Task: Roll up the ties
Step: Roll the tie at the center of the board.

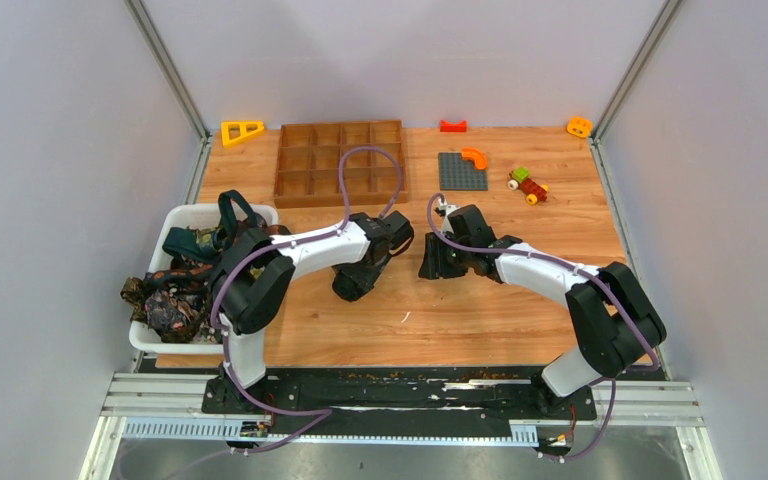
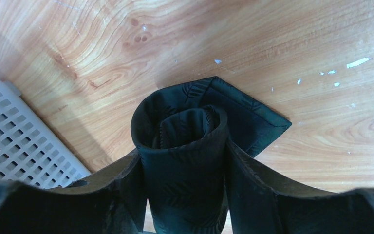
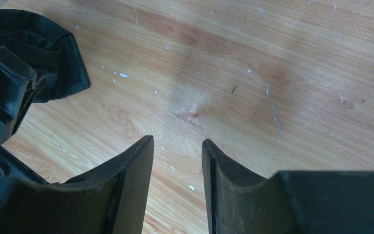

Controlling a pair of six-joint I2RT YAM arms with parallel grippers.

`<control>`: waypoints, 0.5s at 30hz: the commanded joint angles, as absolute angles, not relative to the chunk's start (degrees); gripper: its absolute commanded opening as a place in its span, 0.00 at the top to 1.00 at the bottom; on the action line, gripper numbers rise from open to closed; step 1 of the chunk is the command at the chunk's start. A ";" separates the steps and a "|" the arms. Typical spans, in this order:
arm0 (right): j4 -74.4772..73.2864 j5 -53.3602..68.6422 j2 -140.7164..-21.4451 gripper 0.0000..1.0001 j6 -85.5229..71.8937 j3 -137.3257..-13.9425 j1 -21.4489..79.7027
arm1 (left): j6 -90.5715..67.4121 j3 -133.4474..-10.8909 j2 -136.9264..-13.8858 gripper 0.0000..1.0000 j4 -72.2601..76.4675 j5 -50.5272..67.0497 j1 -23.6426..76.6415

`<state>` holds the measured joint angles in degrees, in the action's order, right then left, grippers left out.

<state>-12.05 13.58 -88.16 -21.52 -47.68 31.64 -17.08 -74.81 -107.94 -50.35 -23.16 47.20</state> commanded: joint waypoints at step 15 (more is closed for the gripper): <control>-9.58 13.80 -88.04 0.57 -20.83 -47.54 31.34 | -23.28 -76.97 -104.38 0.16 -48.25 -24.17 48.52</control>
<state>-11.92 13.58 -88.16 -21.52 -47.64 31.62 -21.82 -74.83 -108.12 -48.88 -24.49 48.03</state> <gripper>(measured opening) 0.425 0.822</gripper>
